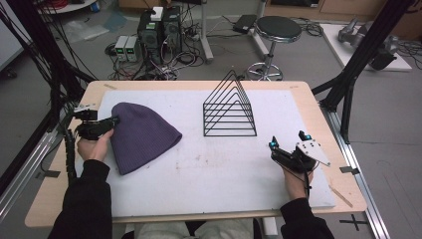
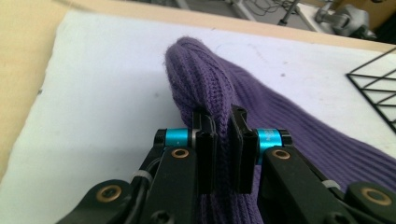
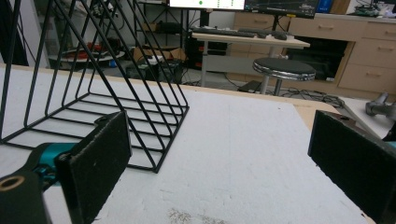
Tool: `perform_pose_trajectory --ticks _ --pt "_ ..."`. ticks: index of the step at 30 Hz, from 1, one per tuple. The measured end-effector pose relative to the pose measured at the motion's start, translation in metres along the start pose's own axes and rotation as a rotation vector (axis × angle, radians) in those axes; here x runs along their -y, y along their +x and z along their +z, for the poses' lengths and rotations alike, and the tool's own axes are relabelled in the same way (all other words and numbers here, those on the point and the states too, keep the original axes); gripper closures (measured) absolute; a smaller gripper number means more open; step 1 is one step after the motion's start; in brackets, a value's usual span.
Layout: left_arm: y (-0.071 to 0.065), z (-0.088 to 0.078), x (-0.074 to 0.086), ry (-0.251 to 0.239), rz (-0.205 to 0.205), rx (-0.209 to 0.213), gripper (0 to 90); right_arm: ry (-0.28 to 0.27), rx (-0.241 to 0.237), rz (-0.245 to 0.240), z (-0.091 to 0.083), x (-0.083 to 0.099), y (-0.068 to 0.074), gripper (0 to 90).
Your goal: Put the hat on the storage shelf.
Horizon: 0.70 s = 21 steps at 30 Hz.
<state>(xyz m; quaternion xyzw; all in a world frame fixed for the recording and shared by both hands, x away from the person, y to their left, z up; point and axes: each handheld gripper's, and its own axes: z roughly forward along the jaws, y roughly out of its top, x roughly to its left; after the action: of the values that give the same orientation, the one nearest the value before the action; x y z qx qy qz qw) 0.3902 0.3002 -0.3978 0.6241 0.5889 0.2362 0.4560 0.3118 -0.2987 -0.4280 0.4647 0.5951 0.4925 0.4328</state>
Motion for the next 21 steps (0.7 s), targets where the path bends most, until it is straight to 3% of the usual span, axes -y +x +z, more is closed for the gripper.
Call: perform_pose_trajectory --ticks 4,7,9,15,21 --pt "-0.014 -0.007 -0.009 -0.044 0.066 0.049 82.7 -0.005 -0.001 -0.001 0.000 0.000 0.000 5.3" --pt "-0.029 -0.012 -0.016 -0.075 0.164 0.076 82.7 -0.007 -0.002 -0.004 0.000 0.000 0.001 5.3" --pt "-0.042 -0.015 -0.022 -0.105 0.229 0.084 82.6 -0.007 -0.005 -0.001 0.000 0.000 0.001 5.3" --pt "-0.085 -0.027 -0.041 -0.154 0.368 0.157 82.6 -0.009 -0.016 0.000 0.000 -0.001 0.001 5.3" --pt "-0.122 -0.041 -0.056 -0.209 0.469 0.224 82.5 -0.015 -0.027 -0.006 -0.001 -0.001 0.002 5.3"
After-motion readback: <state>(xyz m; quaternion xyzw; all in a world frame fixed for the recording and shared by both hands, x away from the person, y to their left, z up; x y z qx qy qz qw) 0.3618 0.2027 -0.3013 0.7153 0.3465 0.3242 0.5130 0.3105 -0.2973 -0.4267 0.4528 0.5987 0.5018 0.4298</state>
